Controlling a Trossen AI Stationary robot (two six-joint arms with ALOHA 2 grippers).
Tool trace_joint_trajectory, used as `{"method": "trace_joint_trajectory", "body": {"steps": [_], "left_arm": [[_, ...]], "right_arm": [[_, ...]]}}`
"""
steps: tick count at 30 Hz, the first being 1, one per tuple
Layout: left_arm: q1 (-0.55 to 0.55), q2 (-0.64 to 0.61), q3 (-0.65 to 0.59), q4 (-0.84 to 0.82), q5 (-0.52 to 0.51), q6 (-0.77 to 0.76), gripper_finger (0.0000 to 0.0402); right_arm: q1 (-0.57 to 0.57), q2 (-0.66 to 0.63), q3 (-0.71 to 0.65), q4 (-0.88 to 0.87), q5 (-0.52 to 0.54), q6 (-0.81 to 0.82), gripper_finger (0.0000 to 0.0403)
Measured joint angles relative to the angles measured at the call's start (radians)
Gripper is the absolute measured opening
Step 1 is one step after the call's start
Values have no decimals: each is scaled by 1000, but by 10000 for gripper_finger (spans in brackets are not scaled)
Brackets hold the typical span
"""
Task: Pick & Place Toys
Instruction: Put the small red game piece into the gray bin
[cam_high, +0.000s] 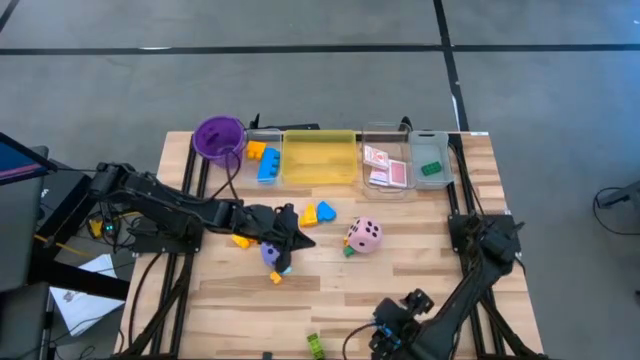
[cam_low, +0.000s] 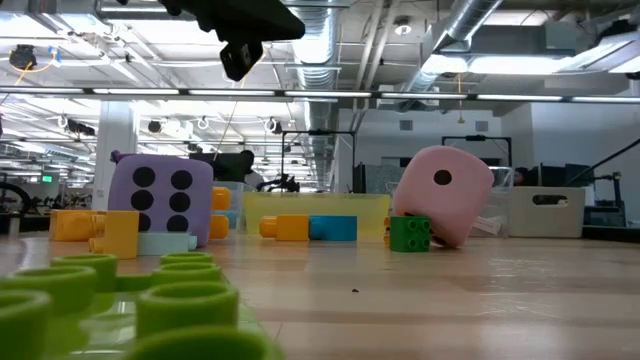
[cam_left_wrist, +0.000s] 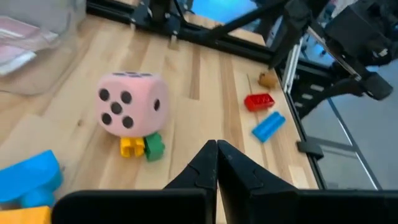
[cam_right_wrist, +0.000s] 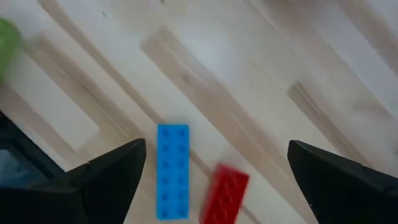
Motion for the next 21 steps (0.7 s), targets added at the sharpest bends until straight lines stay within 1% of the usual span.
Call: {"method": "trace_joint_trajectory", "body": {"steps": [2,6,13,15,17,21], "left_arm": [[-12,8,0,3,0,0,0],[-34,8,0,3,0,0,0],[-39,-7,0,15,0,53,0],[-30,-21,0,34,-1,88,0],[-20,-37,0,56,-1,111,0],[-2,-84,0,74,-1,115,0]], "right_arm": [[-1,45,59,-36,-34,15,384],[-1,88,99,-32,-51,38,384],[13,90,76,-30,-87,110,384],[15,88,76,-30,-97,140,384],[21,88,76,-29,-136,160,384],[40,88,76,-29,-163,235,384]]}}
